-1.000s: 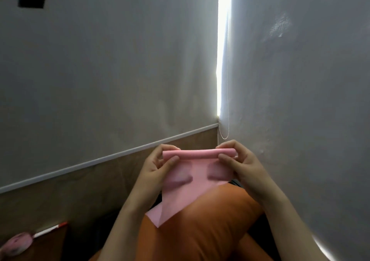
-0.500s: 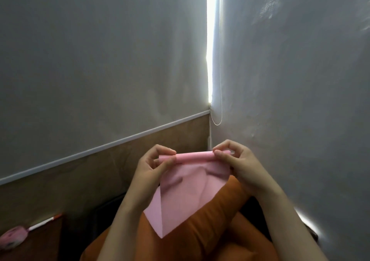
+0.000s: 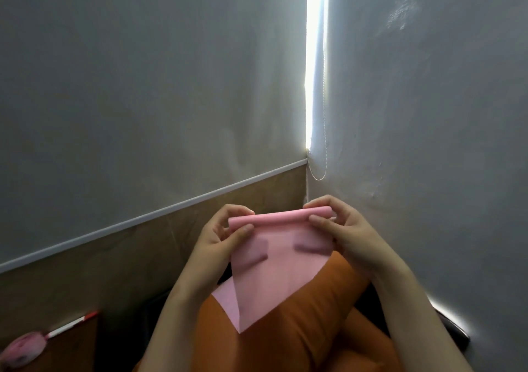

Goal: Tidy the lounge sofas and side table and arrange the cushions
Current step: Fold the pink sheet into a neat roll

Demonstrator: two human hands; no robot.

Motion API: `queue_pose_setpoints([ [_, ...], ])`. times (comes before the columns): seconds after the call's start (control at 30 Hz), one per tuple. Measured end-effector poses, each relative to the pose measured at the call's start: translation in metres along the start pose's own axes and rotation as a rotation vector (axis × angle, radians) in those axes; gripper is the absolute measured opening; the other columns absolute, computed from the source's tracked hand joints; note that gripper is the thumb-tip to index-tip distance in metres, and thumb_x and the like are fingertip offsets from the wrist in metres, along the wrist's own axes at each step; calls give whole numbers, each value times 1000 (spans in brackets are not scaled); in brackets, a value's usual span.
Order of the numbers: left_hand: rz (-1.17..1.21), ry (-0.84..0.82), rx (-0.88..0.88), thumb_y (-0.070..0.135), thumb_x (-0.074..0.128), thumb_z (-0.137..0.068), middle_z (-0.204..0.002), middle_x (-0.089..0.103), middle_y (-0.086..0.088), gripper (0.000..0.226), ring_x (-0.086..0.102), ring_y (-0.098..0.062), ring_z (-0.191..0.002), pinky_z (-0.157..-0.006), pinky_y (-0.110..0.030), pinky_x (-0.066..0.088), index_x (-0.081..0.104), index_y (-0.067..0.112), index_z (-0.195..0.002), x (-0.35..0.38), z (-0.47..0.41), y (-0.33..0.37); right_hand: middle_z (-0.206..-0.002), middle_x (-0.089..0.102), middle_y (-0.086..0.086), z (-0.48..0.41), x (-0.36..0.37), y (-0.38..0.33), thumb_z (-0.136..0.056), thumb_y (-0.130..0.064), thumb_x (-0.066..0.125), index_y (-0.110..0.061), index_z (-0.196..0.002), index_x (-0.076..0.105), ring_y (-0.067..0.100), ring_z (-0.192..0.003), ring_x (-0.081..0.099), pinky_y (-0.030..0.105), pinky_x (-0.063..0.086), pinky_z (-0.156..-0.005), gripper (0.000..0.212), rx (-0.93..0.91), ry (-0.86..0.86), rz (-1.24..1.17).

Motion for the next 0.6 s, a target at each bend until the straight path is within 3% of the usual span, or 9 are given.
queue_pose_setpoints([
  [0.1,29,-25,13,14,64,-89,-99,64,-9,13,67,-31,-88,-64,-40,59,62,18,-101,-11,-1,1,-81,62,8,-4,10,0,-64,-39,87,-16,-101,68,22,-76,62,58,52,-80,47,-13,-13,1],
  [0.27,-35,13,48,40,75,-77,-90,66,4,19,66,-24,-89,-73,-43,58,68,26,-87,-30,-1,-3,-78,63,6,-7,21,9,-53,-44,91,-14,-90,70,29,-80,63,59,55,-80,51,-4,62,43],
  [0.33,-27,25,49,36,75,-80,-90,67,3,12,65,-26,-91,-74,-44,58,70,26,-82,-36,-4,-5,-76,60,9,-7,26,10,-55,-44,90,-15,-82,69,30,-75,62,60,53,-81,45,-18,109,81],
  [0.43,-39,9,60,26,69,-80,-91,68,5,12,67,-17,-87,-66,-26,55,71,29,-91,-40,-4,-4,-81,64,17,-6,33,10,-64,-25,84,-12,-83,67,33,-76,68,49,59,-76,28,-28,115,45],
  [0.53,-27,-5,42,17,69,-84,-93,71,2,29,70,-17,-87,-67,-25,56,65,24,-111,-45,-6,-6,-89,72,18,-5,34,11,-67,-8,76,-8,-102,65,39,-85,71,35,60,-76,37,-25,122,34],
  [0.6,-26,-22,54,13,68,-83,-95,72,-1,29,70,-20,-90,-70,-28,57,65,20,-112,-47,-8,-6,-91,73,15,-3,36,9,-67,-6,75,-7,-105,67,37,-92,71,32,58,-79,38,-41,133,97],
])
Point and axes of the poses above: each hand's wrist, its own z-axis away from the middle knuckle, its own x-axis out of the palm, y = z × x, the point moved 5 cm from there along -z, towards the middle knuckle
